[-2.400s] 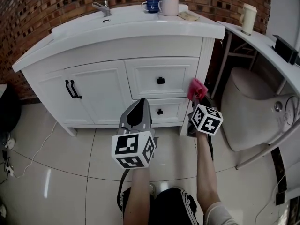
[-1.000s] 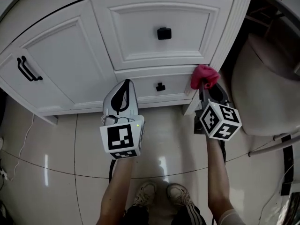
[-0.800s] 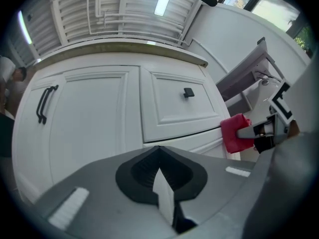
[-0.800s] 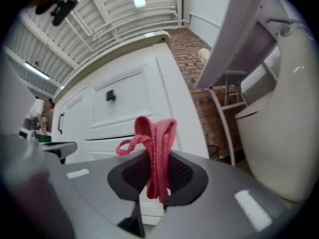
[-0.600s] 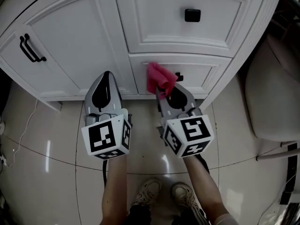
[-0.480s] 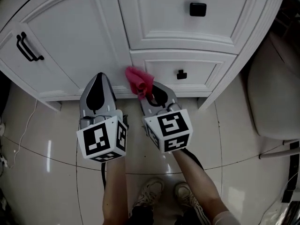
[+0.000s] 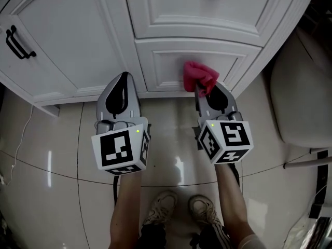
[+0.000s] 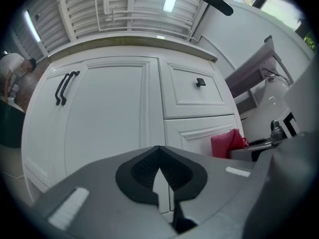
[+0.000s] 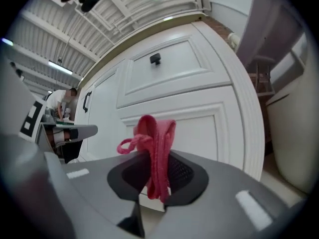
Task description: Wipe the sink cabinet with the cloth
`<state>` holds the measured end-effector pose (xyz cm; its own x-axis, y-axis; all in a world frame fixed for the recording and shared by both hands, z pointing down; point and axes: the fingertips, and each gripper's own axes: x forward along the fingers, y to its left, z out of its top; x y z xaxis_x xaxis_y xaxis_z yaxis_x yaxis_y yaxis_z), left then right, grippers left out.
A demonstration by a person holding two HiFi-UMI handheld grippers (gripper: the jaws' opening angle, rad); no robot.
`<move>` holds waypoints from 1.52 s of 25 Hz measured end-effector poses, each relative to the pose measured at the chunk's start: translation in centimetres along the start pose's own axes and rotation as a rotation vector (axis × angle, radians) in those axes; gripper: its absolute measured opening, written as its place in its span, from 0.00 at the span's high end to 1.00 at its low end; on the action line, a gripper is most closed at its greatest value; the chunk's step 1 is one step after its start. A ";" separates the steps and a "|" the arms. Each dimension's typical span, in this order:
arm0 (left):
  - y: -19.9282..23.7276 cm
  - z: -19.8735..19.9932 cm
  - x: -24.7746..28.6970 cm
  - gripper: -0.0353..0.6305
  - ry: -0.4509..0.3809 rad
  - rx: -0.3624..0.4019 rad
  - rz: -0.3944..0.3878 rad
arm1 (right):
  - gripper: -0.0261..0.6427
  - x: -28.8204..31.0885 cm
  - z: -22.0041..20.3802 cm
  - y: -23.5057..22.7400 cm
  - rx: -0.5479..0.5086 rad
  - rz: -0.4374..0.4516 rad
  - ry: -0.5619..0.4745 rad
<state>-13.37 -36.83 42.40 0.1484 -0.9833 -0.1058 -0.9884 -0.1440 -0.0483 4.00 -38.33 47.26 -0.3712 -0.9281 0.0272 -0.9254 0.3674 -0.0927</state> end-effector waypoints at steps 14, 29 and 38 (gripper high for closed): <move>-2.7 -1.7 0.9 0.92 0.028 0.021 -0.047 | 0.87 -7.0 -0.4 -17.8 0.128 -0.417 -0.030; 5.9 -1.9 -1.7 0.92 0.019 -0.032 0.150 | 0.87 4.7 -7.3 12.3 -0.030 0.242 0.062; 5.2 -2.6 -1.6 0.92 0.036 -0.007 0.103 | 0.87 1.5 -5.9 -2.2 0.028 -0.100 0.021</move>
<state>-18.79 -36.24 44.87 0.0445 -0.9963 -0.0739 -0.9986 -0.0423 -0.0318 4.98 -40.20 53.37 -0.2786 -0.9586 0.0582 -0.9557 0.2707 -0.1158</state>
